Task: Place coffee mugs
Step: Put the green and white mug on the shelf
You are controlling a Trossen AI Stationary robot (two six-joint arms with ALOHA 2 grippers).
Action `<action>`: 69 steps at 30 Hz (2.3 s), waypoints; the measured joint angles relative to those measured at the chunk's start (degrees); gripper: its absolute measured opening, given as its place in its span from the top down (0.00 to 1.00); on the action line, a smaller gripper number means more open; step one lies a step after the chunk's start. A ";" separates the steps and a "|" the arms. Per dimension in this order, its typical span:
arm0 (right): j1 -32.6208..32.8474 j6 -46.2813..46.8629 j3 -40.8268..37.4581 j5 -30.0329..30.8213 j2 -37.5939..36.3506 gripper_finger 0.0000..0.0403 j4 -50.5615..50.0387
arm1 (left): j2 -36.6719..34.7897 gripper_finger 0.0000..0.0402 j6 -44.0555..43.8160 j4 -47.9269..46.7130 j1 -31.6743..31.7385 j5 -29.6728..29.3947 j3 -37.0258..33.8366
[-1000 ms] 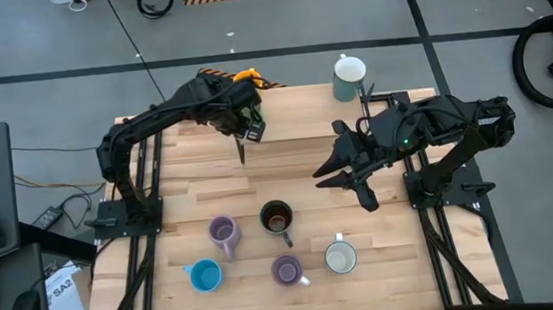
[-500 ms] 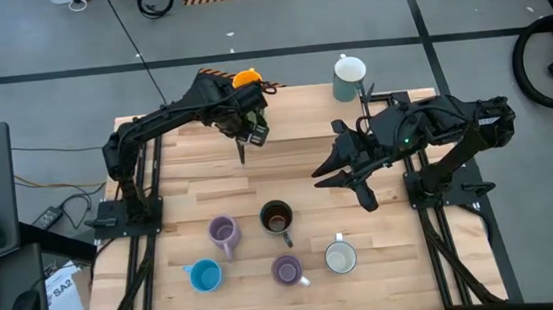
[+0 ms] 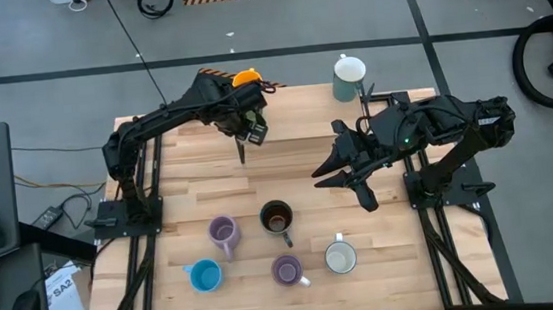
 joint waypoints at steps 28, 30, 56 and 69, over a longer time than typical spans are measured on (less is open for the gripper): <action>0.00 -1.11 0.00 0.00 0.00 0.75 -0.02 | 0.07 0.75 0.87 0.57 0.00 1.34 -0.02; 0.00 -1.10 0.00 0.01 0.00 0.75 -0.02 | 0.07 0.75 0.87 0.88 0.00 1.08 -0.02; 0.00 -1.53 0.00 0.02 0.00 0.75 -0.04 | -0.11 0.75 0.87 6.24 -0.44 6.79 0.85; 0.00 -1.97 0.00 0.00 0.00 0.75 -0.04 | -0.15 0.79 -1.93 5.97 -0.42 4.46 0.92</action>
